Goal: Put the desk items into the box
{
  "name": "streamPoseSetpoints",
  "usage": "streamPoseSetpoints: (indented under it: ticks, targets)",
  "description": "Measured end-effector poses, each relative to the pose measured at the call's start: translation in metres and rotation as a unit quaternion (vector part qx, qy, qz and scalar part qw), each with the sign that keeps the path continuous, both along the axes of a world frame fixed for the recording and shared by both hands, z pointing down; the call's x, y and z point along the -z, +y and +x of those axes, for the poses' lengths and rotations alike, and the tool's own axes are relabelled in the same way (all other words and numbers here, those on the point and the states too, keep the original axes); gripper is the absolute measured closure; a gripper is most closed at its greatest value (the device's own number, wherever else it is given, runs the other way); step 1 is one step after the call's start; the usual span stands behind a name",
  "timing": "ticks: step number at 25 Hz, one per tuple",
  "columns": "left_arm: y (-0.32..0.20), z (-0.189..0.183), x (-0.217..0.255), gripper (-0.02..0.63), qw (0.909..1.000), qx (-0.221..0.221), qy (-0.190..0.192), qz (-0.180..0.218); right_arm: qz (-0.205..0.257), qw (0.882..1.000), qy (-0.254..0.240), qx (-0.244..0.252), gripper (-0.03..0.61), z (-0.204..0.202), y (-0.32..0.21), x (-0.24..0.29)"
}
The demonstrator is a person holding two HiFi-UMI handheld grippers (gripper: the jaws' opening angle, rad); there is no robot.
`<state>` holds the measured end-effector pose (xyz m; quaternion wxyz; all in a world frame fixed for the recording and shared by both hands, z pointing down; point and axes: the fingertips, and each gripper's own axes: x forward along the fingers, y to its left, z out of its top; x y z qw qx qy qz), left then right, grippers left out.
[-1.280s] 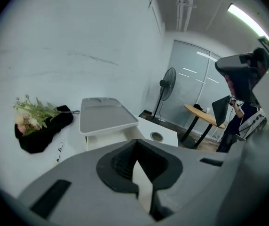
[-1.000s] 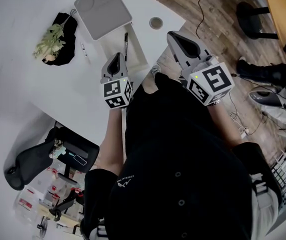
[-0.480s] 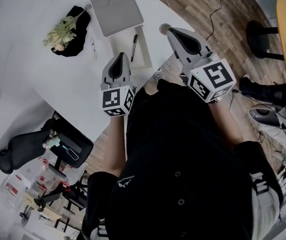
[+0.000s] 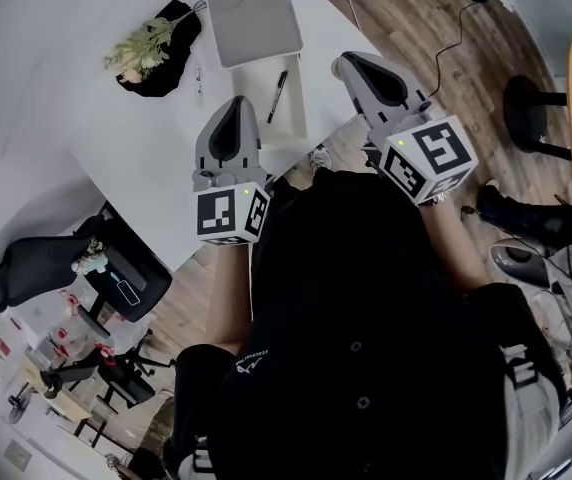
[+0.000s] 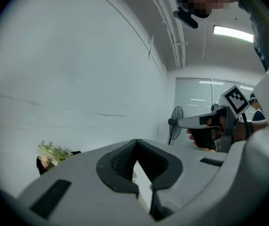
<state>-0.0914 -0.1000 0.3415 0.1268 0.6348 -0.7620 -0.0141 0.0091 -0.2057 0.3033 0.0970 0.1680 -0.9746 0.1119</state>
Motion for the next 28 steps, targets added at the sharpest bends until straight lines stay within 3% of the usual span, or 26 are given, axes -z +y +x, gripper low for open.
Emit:
streamPoseSetpoints:
  ticks: [9, 28]
  targets:
    - [0.014, 0.019, 0.030, 0.606, 0.9988, 0.026, -0.037, 0.021, 0.012, 0.999, -0.025, 0.045, 0.580, 0.001, 0.006, 0.014]
    - [0.034, 0.038, 0.030, 0.606, 0.9964, 0.069, -0.044, 0.025, 0.026, 0.993, -0.042, 0.108, 0.580, 0.004, 0.023, 0.021]
